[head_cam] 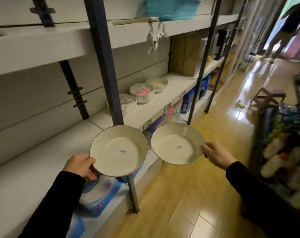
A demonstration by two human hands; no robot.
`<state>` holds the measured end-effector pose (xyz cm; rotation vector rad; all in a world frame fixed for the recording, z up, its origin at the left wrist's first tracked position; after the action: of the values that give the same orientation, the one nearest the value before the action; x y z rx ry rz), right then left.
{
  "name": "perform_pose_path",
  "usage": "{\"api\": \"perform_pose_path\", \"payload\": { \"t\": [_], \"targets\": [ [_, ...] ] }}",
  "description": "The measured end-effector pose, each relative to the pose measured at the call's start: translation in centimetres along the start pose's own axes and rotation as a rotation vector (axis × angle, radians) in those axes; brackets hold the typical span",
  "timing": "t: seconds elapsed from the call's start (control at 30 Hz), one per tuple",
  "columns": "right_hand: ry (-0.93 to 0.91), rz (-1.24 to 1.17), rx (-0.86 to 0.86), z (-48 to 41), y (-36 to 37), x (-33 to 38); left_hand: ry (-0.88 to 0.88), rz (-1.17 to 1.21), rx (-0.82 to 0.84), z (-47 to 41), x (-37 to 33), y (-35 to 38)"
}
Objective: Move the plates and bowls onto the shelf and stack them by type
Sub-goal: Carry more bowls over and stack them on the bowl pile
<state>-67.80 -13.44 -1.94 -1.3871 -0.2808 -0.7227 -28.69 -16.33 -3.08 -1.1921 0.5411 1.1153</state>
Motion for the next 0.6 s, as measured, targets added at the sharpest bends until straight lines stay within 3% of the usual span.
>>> {"api": "perform_pose_path", "payload": {
  "t": [0.33, 0.6],
  "targets": [
    [0.078, -0.004, -0.106, -6.5, -6.1, -6.9, 0.044, 0.048, 0.059, -4.6, -9.2, 9.7],
    [0.101, -0.096, -0.076, -17.8, -8.3, -8.5, 0.012, 0.105, 0.028, -10.8, -15.0, 15.0]
  ]
}}
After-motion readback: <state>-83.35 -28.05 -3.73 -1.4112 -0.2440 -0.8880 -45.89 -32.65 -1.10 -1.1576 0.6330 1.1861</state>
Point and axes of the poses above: each hand's wrist, its own z-axis away from the middle knuckle, its own y-axis out of the palm, x = y × z, the point moved 3 cm from there along -z, towards the middle knuckle, and after that the axes turned 3 degrees about z, right-handed, at the moved point
